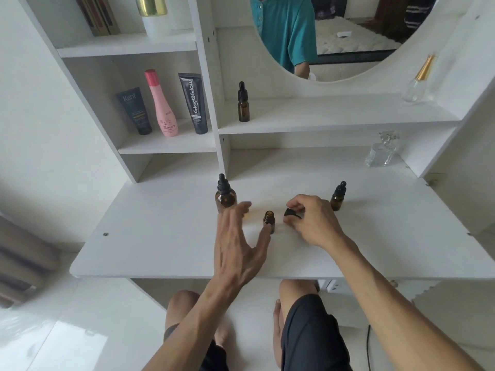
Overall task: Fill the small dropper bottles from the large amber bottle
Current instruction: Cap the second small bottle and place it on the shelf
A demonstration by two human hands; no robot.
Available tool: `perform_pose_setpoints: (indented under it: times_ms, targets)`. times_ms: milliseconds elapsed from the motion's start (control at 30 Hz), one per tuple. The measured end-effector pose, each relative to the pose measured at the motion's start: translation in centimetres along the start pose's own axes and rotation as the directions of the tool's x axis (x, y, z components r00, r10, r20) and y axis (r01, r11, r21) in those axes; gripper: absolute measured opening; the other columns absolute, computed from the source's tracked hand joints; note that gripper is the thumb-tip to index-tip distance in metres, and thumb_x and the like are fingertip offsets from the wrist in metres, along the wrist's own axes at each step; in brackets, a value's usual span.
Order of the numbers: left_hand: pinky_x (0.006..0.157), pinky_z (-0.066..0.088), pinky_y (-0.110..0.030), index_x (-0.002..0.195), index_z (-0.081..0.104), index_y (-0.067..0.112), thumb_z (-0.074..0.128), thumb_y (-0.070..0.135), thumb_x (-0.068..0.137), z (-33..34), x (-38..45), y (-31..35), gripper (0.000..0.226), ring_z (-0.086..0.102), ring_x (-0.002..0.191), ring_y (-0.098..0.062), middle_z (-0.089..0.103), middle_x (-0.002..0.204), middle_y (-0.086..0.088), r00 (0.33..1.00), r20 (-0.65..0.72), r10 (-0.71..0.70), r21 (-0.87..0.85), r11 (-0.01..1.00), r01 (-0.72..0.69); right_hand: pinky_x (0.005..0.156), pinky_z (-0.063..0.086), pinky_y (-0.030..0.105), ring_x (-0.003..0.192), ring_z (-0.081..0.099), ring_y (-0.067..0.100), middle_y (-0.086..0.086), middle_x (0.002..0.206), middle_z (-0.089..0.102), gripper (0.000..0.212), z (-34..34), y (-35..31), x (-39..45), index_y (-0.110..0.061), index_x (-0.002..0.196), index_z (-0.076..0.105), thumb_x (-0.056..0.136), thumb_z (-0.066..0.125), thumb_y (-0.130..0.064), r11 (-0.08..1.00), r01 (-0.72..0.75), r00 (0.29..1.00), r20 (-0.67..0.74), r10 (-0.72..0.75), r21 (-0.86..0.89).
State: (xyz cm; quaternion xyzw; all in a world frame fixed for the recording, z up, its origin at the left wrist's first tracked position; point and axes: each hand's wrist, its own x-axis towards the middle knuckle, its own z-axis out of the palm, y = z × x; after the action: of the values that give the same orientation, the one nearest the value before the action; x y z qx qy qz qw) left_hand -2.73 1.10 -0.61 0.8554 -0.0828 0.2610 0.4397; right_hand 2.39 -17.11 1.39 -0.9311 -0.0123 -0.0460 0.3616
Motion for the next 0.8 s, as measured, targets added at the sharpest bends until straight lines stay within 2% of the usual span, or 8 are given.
perform_pose_setpoints:
  times_ms: [133, 200, 267, 367, 500, 600, 733, 800]
  targets:
    - [0.087, 0.043, -0.024, 0.136, 0.044, 0.022, 0.068, 0.041, 0.089, 1.5, 0.1, 0.3, 0.056, 0.052, 0.111, -0.008, 0.057, 0.122, 0.003, 0.979, 0.141, -0.146, 0.071, 0.988, 0.137, 0.082, 0.056, 0.024, 0.079, 0.065, 0.005, -0.002, 0.093, 0.072, 0.023, -0.7, 0.0, -0.1, -0.014, 0.102, 0.072, 0.081, 0.081, -0.016, 0.994, -0.001, 0.997, -0.073, 0.009, 0.109]
    - [0.085, 0.039, -0.022, 0.136, 0.044, 0.022, 0.069, 0.041, 0.087, 1.8, 0.5, 0.3, 0.058, 0.053, 0.11, -0.011, 0.059, 0.122, 0.002, 0.965, 0.181, -0.19, 0.081, 0.981, 0.178, 0.076, 0.057, 0.021, 0.072, 0.065, 0.002, -0.005, 0.089, 0.071, 0.022, -1.5, -0.2, -0.3, -0.016, 0.098, 0.071, 0.079, 0.083, -0.016, 0.979, -0.001, 0.995, -0.094, 0.02, 0.203]
    - [0.084, 0.042, -0.024, 0.135, 0.047, 0.021, 0.07, 0.041, 0.087, 2.0, 0.9, 0.1, 0.057, 0.055, 0.107, -0.012, 0.061, 0.118, 0.003, 0.954, 0.204, -0.218, 0.1, 0.974, 0.201, 0.071, 0.056, 0.018, 0.069, 0.067, 0.003, -0.006, 0.088, 0.072, 0.021, -2.5, -0.6, -0.5, -0.018, 0.096, 0.071, 0.079, 0.084, -0.016, 0.957, 0.021, 0.996, -0.094, 0.006, 0.29]
    - [0.084, 0.048, -0.03, 0.124, 0.055, 0.021, 0.07, 0.042, 0.086, 2.4, 1.2, -0.1, 0.046, 0.057, 0.101, -0.012, 0.064, 0.111, 0.005, 0.95, 0.223, -0.218, 0.12, 0.974, 0.195, 0.073, 0.053, 0.017, 0.073, 0.069, 0.003, -0.01, 0.086, 0.074, 0.016, -3.9, -1.6, -0.7, -0.022, 0.093, 0.074, 0.081, 0.082, -0.017, 0.936, 0.098, 0.994, -0.086, -0.073, 0.338]
    - [0.081, 0.05, -0.033, 0.109, 0.061, 0.022, 0.07, 0.036, 0.088, 2.5, 1.1, -0.2, 0.027, 0.058, 0.096, -0.015, 0.066, 0.102, 0.007, 0.959, 0.219, -0.177, 0.107, 0.982, 0.157, 0.082, 0.053, 0.018, 0.084, 0.07, 0.003, -0.012, 0.09, 0.074, 0.011, -5.1, -3.2, -0.7, -0.024, 0.096, 0.076, 0.085, 0.078, -0.021, 0.95, 0.195, 0.98, -0.01, -0.199, 0.244]
    - [0.08, 0.048, -0.031, 0.106, 0.063, 0.019, 0.07, 0.035, 0.088, 2.5, 1.0, -0.3, 0.025, 0.057, 0.095, -0.016, 0.066, 0.099, 0.007, 0.963, 0.215, -0.165, 0.097, 0.984, 0.147, 0.076, 0.051, 0.012, 0.087, 0.069, 0.005, -0.007, 0.097, 0.071, 0.011, -5.4, -4.0, -0.5, -0.021, 0.099, 0.076, 0.088, 0.076, -0.02, 0.962, 0.234, 0.968, 0.057, -0.244, 0.143]
    - [0.078, 0.045, -0.027, 0.106, 0.063, 0.019, 0.069, 0.037, 0.089, 2.6, 1.0, -0.4, 0.026, 0.056, 0.093, -0.015, 0.067, 0.099, 0.005, 0.965, 0.213, -0.153, 0.108, 0.985, 0.132, 0.083, 0.055, 0.029, 0.087, 0.068, 0.012, -0.004, 0.098, 0.068, 0.013, -4.9, -4.4, -0.2, -0.02, 0.1, 0.076, 0.087, 0.076, -0.02, 0.962, 0.267, 0.956, 0.107, -0.272, 0.053]
    - [0.076, 0.043, -0.026, 0.105, 0.064, 0.018, 0.07, 0.035, 0.088, 2.5, 0.9, -0.4, 0.025, 0.055, 0.092, -0.016, 0.067, 0.098, 0.004, 0.966, 0.21, -0.15, 0.104, 0.986, 0.13, 0.084, 0.056, 0.032, 0.085, 0.068, 0.011, -0.006, 0.097, 0.067, 0.011, -4.8, -4.6, -0.1, -0.021, 0.098, 0.076, 0.087, 0.076, -0.019, 0.962, 0.272, 0.954, 0.124, -0.273, 0.03]
